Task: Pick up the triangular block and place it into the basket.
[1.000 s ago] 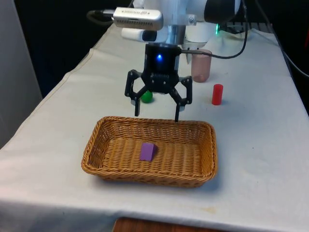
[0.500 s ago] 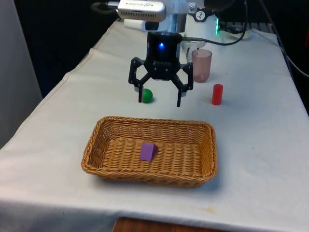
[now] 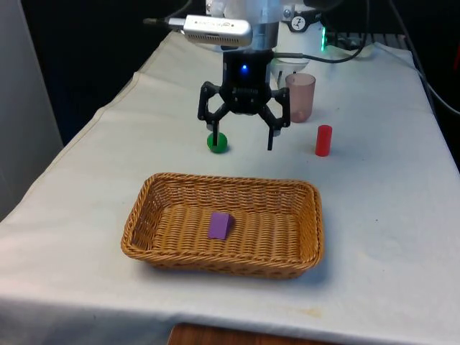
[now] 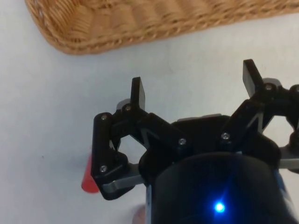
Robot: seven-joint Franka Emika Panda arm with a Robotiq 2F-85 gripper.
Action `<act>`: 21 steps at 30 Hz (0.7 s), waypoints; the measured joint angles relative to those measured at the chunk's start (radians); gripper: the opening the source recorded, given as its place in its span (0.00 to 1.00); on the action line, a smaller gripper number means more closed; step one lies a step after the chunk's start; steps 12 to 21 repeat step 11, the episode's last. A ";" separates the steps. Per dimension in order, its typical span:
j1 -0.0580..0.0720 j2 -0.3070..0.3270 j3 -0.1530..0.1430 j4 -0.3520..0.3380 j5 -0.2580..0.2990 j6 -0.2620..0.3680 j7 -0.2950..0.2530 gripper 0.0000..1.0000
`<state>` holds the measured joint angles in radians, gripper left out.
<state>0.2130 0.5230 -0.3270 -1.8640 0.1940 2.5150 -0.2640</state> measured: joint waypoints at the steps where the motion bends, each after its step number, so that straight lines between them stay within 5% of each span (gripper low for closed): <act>1: 0.000 0.000 0.000 0.000 0.000 0.000 0.000 1.00; 10: 0.000 -0.025 -0.001 -0.027 -0.031 -0.069 0.000 1.00; 21: 0.000 -0.025 -0.001 -0.027 -0.031 -0.069 0.000 1.00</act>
